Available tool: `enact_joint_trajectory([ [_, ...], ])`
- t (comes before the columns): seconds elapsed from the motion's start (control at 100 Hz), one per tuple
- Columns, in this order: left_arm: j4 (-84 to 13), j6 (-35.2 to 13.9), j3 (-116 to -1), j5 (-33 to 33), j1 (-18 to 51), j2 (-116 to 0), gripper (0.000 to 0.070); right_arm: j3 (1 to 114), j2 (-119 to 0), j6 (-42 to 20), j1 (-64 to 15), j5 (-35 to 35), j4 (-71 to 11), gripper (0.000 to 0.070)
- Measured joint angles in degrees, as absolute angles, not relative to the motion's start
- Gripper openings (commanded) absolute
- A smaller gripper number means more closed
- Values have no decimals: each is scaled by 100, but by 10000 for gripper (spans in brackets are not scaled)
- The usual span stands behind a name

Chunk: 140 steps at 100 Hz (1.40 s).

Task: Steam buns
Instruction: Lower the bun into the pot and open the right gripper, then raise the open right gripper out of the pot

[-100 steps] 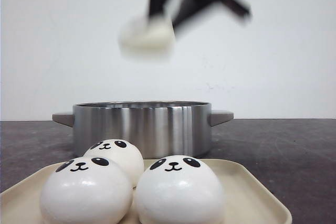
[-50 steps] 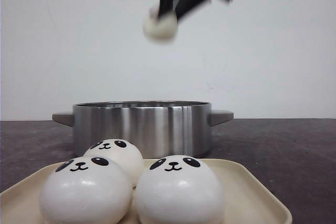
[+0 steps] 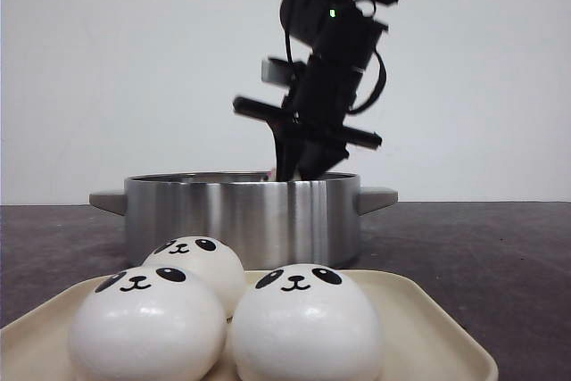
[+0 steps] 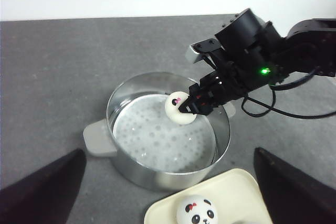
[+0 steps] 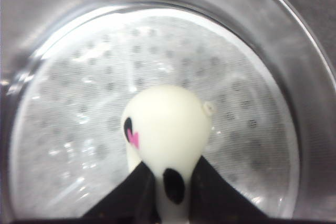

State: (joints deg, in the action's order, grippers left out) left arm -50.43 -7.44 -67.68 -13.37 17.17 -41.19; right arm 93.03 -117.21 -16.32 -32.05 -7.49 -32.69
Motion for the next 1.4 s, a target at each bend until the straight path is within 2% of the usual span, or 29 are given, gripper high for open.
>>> enact_joint_trajectory([
  [0.27,-5078,-744,-6768,-1337,1717,-4132,625,9303,-11848,-1634,-3063,-744,-3039,18],
  [0.32,-5078,-744,-6768,-1337,1717,-4132,625,9303,-11869,-1632,-3068,-749,-3048,57],
  [0.44,-5078,-744,-6768,-1337,1717,-4132,625,9303,-11880,-1634,-3076,-753,-3068,215],
  [0.49,-5078,-744,-6768,-1337,1717,-4132,625,9303,-11880,-1634,-3087,-755,-3083,251],
  [0.8,-5168,-744,-6768,-1337,1717,-4130,625,9306,-11876,-1634,-3122,-770,-3225,338],
  [0.97,-5312,-744,-6768,-1337,1717,-4130,625,9406,-11876,-1697,-3120,-948,-3240,338],
  [1.11,-5398,-799,-6768,-1374,1745,-4158,625,9845,-11782,-1699,-3111,-1068,-3389,318],
  [1.22,-5387,-930,-6768,-1704,1822,-4252,625,9937,-11139,-1695,-3153,-749,-3326,139],
  [1.28,-5376,-1028,-6761,-1981,1874,-4355,625,9944,-10591,-1653,-3242,-506,-3288,7],
  [1.4,-5419,-1310,-6700,-2292,2064,-4703,624,10057,-9362,-1245,-3592,19,-3385,0],
])
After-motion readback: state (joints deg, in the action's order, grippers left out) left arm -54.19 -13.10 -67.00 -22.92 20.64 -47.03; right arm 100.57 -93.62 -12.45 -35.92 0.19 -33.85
